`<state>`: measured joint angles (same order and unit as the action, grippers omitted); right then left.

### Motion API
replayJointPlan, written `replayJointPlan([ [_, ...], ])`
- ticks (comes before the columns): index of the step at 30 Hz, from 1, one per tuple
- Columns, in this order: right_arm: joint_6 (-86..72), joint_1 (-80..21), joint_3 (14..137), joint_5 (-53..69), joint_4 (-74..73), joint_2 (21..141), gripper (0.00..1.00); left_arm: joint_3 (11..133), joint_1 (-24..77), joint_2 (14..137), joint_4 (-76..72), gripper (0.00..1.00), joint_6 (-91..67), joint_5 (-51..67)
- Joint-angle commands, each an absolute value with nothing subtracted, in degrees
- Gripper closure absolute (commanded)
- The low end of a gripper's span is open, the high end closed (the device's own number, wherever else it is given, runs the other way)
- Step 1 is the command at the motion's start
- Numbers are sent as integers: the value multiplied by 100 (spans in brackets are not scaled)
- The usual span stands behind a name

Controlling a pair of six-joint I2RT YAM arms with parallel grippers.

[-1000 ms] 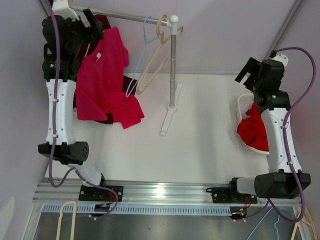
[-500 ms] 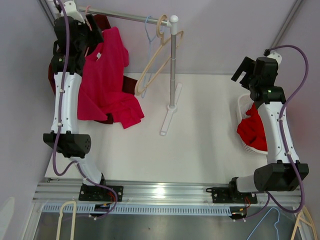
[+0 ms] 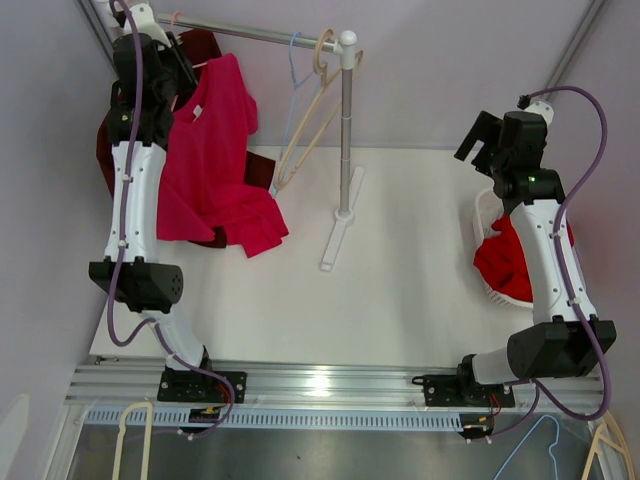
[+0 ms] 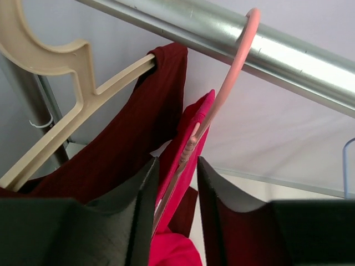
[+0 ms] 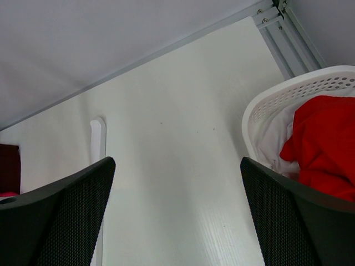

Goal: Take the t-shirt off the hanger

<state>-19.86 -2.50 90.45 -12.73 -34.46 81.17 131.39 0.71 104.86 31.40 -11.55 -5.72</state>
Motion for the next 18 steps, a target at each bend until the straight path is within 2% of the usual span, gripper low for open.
replayJointPlan([
  [1,-1995,-299,9281,-1336,-3252,8147,1,13368,18,10547,3015,64,-1248,-483],
  [2,-2004,-299,9281,-1327,-3252,8156,0,13359,18,10556,3032,68,-1265,-483],
  [9,-1995,-308,9220,-1371,-3252,8147,1,13315,18,10608,3015,68,-1257,-475],
  [12,-1986,-316,9202,-1371,-3252,8130,0,13342,18,10661,2962,81,-1309,-378],
  [13,-1986,-316,9193,-1380,-3243,8121,0,13368,18,10687,2953,90,-1327,-369],
  [15,-1969,-316,9185,-1380,-3252,8121,0,13403,18,10714,2927,99,-1371,-317],
  [18,-1960,-316,9141,-1389,-3252,8095,1,13412,18,10740,2804,99,-1406,-202],
])
